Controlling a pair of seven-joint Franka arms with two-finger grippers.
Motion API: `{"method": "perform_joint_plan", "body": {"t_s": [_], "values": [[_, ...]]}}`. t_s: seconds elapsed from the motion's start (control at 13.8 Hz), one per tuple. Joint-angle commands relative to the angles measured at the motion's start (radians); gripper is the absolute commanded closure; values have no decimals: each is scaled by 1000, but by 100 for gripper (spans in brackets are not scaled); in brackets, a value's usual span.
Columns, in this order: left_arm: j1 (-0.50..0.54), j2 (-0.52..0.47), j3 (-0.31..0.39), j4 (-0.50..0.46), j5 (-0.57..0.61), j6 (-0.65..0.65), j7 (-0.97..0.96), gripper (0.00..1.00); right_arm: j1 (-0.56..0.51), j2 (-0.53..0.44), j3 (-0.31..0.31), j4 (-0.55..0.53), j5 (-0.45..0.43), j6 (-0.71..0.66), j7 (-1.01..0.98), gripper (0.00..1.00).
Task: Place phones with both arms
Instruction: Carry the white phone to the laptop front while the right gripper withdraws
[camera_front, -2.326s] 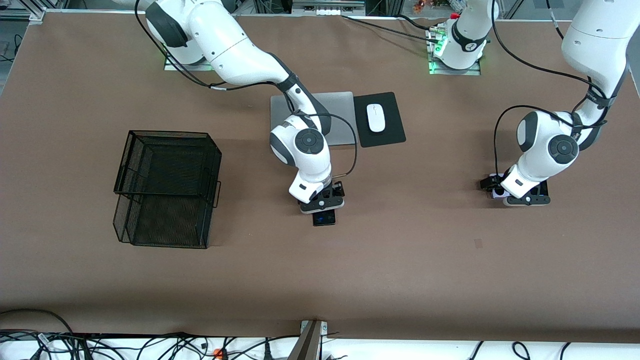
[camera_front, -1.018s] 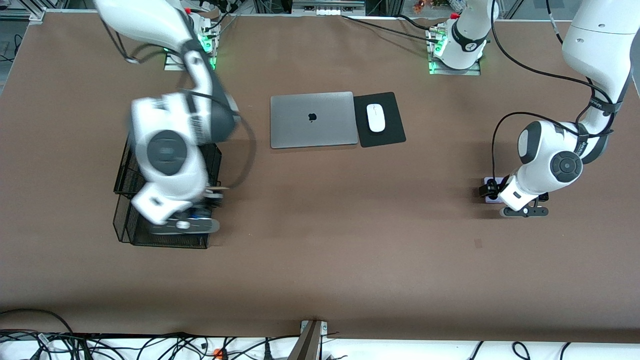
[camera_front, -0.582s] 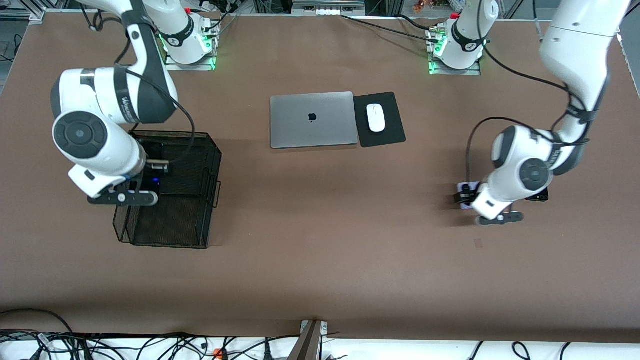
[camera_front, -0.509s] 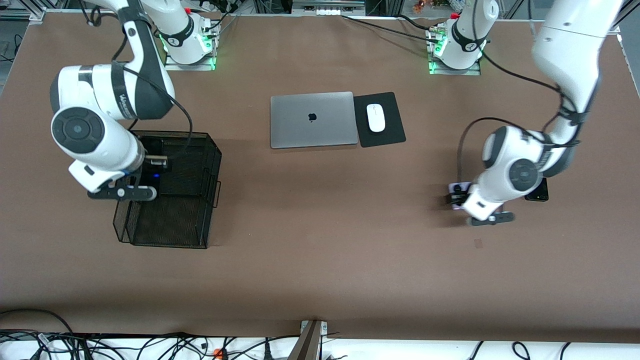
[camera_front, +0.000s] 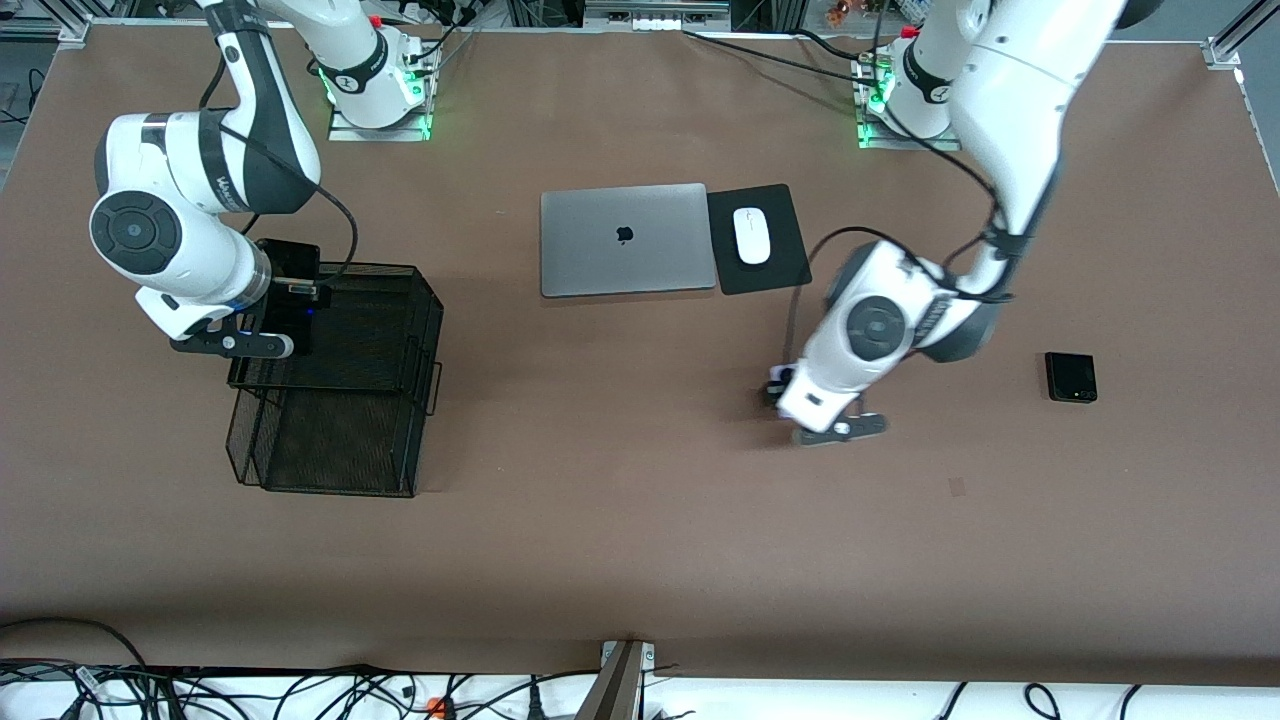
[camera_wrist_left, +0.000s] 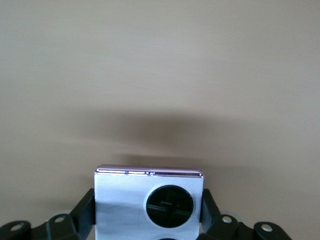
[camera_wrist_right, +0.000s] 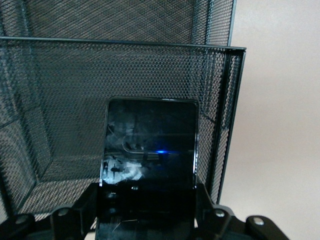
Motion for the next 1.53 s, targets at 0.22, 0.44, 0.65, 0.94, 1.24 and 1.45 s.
{"method": "perform_joint_plan", "body": {"t_s": [0.22, 0.44, 0.65, 0.94, 1.24, 1.45], "values": [[-192, 162, 22, 251, -13, -32, -46, 100, 11, 30, -19, -47, -3, 116, 5, 77], [-272, 219, 56, 328, -12, -29, -46, 100, 9, 63, -19, -45, -1, 135, 8, 76], [-364, 271, 120, 405, -13, -28, -49, 100, -2, 81, -19, -42, -1, 151, 7, 75], [-415, 300, 171, 414, -18, -15, -80, 99, -5, 98, -17, -40, 0, 161, 10, 58], [-425, 305, 173, 414, -18, 8, -170, 0, -5, 96, -19, -39, 2, 161, 12, 26], [-419, 290, 173, 432, -22, -30, -211, 0, -5, 93, -17, -34, 16, 152, 12, 4]]}}
